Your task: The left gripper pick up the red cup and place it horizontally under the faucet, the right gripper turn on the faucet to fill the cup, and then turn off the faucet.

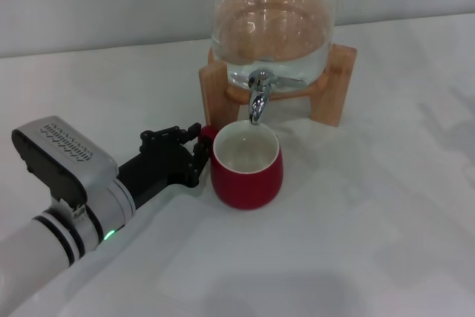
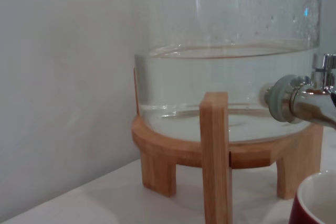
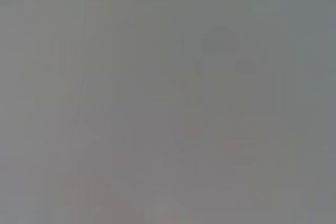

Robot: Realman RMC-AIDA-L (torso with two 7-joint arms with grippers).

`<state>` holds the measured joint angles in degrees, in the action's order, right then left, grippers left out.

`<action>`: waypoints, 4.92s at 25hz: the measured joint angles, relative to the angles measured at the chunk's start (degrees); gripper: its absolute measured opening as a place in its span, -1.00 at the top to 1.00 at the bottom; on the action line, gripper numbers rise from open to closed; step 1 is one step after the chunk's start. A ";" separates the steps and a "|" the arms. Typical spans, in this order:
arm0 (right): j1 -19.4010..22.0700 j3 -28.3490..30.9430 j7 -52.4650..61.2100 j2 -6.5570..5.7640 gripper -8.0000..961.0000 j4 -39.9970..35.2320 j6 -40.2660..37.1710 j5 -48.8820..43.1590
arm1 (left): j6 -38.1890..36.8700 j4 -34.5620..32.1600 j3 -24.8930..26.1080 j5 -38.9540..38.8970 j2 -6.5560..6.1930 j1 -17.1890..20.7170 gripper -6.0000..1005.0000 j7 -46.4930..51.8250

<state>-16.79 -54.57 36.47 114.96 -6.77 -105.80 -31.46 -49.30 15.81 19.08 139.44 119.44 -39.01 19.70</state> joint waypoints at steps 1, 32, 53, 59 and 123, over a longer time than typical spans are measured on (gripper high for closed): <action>0.02 0.02 0.00 0.00 -0.57 0.00 -0.15 0.04 | 0.00 0.01 0.01 0.00 0.00 0.14 0.56 -0.04; -0.28 0.00 0.00 0.00 -0.57 0.00 -0.36 0.03 | 1.04 -0.52 0.13 -0.50 0.09 2.15 0.56 -0.29; -0.18 -0.21 0.31 -0.11 -0.57 0.00 0.49 -0.18 | 0.78 0.84 13.21 -0.78 0.25 6.78 0.56 -10.08; 0.24 -2.26 0.66 -0.16 -0.57 0.00 1.67 -0.39 | 0.14 5.08 20.88 -0.78 0.26 11.10 0.50 -17.88; -9.41 -24.85 13.96 0.27 -0.57 -3.08 17.31 -11.43 | -25.58 4.67 27.77 -7.38 0.08 25.92 -0.74 -21.02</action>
<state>-26.21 -79.42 50.44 115.23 -9.85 -88.49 -42.89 -74.88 20.48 46.84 132.06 119.53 -13.09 -1.32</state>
